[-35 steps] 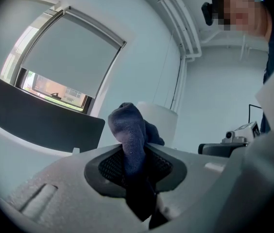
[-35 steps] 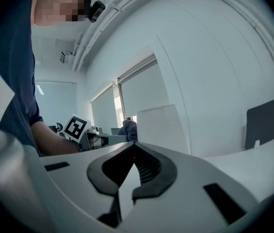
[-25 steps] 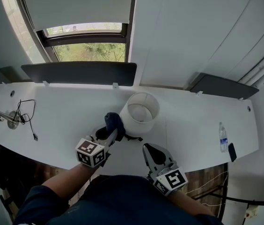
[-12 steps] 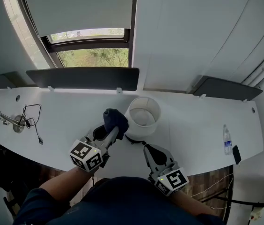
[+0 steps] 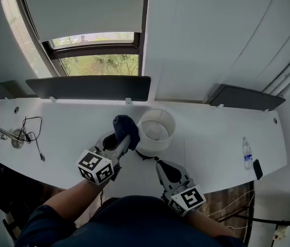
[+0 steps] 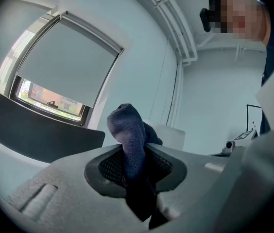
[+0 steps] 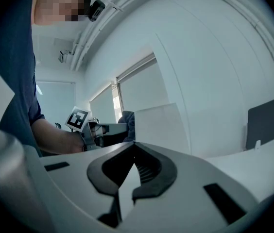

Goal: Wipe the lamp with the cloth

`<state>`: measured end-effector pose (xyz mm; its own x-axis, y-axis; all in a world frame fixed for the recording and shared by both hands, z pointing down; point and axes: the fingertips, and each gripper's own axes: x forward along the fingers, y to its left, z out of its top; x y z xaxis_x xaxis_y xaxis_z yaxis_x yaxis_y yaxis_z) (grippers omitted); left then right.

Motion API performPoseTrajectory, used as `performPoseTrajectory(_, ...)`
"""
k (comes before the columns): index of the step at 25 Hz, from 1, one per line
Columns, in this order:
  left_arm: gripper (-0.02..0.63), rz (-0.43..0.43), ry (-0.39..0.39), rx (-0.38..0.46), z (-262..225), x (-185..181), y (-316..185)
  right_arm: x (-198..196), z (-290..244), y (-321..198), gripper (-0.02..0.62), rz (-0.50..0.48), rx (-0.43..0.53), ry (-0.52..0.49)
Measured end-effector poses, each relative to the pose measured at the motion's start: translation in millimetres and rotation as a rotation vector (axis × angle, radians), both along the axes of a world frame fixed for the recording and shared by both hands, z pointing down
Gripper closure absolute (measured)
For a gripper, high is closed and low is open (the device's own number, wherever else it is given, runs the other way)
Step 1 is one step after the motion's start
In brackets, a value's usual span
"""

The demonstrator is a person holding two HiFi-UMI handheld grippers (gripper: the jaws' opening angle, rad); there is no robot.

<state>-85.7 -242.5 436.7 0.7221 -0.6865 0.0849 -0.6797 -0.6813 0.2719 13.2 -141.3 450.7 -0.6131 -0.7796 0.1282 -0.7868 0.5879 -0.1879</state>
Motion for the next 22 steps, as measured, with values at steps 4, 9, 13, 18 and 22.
performPoseTrajectory(4, 0.506, -0.008, -0.029, -0.032, 28, -4, -7, 2, 4, 0, 0.586, 0.015, -0.005, 0.018)
performPoseTrajectory(9, 0.506, -0.025, -0.057, -0.096, 64, -9, -14, 8, 11, 0, 0.586, 0.040, -0.026, 0.030)
performPoseTrajectory(13, 0.506, -0.023, -0.093, -0.121, 85, -11, -18, 9, 15, 1, 0.586, 0.045, -0.037, 0.040)
performPoseTrajectory(18, 0.506, -0.025, -0.097, -0.098, 79, -13, -25, 10, 15, 2, 0.586, 0.054, -0.032, 0.043)
performPoseTrajectory(22, 0.506, -0.027, -0.051, -0.028, 43, -12, -31, 14, 15, 2, 0.586, 0.067, -0.038, 0.029)
